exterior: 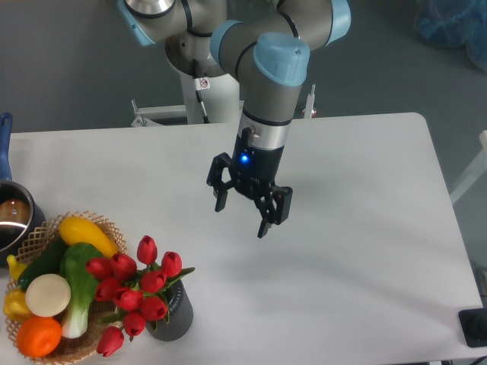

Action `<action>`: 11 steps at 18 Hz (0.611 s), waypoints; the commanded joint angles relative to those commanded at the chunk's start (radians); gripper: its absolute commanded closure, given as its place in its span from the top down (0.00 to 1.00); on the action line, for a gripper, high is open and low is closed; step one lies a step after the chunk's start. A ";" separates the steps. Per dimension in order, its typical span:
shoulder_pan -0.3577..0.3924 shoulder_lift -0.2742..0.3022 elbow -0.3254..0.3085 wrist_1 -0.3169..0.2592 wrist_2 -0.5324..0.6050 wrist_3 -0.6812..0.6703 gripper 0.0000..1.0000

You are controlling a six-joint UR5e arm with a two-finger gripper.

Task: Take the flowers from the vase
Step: 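Move the open gripper toward the red tulips in the black vase, then lower the open gripper around the tulip stems above the vase rim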

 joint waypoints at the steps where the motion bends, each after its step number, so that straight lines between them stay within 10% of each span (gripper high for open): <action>1: -0.002 -0.006 0.003 0.000 -0.040 -0.018 1.00; 5: -0.002 -0.072 0.009 0.000 -0.336 -0.046 1.00; 11: -0.011 -0.193 0.098 0.003 -0.494 -0.052 1.00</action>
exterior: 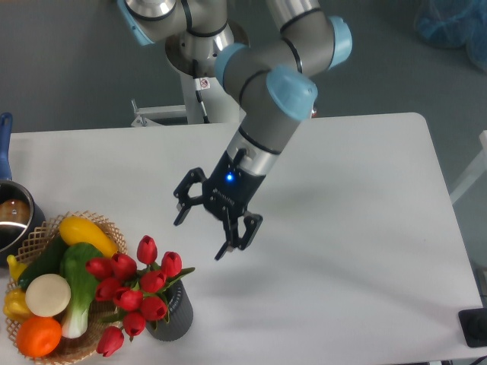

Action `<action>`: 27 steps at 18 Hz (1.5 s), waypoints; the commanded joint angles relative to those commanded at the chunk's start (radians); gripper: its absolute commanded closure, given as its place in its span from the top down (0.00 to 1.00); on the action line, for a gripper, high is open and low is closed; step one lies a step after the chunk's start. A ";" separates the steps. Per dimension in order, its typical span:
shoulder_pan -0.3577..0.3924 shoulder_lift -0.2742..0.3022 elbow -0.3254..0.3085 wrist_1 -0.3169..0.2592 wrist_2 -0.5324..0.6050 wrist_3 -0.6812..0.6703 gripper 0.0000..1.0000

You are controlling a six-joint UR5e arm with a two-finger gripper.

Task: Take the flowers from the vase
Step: 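Lower the open gripper around the tulip stems above the vase rim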

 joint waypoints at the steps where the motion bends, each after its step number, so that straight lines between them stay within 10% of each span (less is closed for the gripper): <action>1: 0.000 -0.012 0.014 0.000 -0.034 -0.002 1.00; 22: -0.023 -0.140 0.081 0.005 -0.215 0.100 1.00; 25: -0.031 -0.141 0.081 0.005 -0.215 0.101 0.89; 27: -0.032 -0.140 0.080 0.005 -0.214 0.101 0.58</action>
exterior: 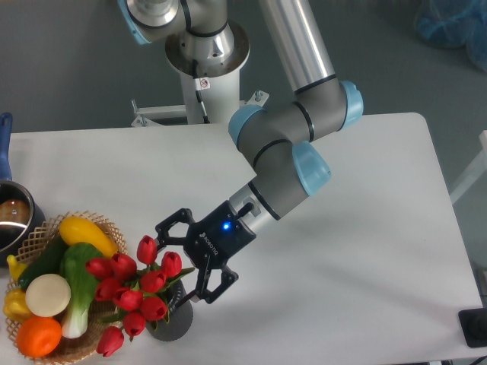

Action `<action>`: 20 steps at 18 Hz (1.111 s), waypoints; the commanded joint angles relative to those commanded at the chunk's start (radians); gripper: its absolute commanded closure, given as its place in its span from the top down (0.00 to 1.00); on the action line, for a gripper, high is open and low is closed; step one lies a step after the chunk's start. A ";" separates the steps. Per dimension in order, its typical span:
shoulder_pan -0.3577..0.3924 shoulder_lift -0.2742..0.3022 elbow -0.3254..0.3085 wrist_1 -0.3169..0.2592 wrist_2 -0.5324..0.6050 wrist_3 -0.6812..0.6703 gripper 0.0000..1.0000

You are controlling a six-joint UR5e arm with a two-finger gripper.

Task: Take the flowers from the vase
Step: 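Lower the open gripper around the tulip stems above the vase rim, then close the gripper on the tulip stems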

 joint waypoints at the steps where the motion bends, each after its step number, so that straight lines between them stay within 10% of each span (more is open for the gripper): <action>1: 0.002 0.000 0.002 0.000 0.002 0.003 0.45; 7: 0.003 0.006 0.002 0.000 0.003 0.021 0.07; 20: 0.025 0.058 -0.021 -0.002 -0.026 0.002 0.05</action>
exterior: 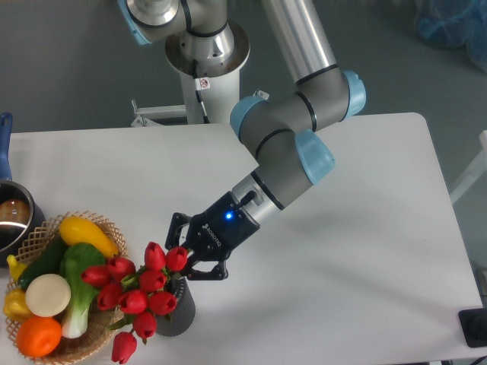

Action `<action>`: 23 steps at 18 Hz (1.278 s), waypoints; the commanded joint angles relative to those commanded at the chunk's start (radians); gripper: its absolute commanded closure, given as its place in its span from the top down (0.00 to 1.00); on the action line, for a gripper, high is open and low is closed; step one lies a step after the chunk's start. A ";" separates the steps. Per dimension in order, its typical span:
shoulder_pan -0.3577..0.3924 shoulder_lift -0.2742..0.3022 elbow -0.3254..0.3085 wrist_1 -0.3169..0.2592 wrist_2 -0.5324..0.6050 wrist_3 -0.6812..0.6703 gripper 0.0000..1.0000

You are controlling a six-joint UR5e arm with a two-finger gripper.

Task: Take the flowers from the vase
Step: 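Close the gripper on the tulip stems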

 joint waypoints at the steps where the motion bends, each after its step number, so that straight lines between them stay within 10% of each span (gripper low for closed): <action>1: 0.002 0.002 0.000 0.000 -0.008 -0.015 0.05; 23: 0.078 0.097 0.012 0.000 -0.184 -0.083 0.04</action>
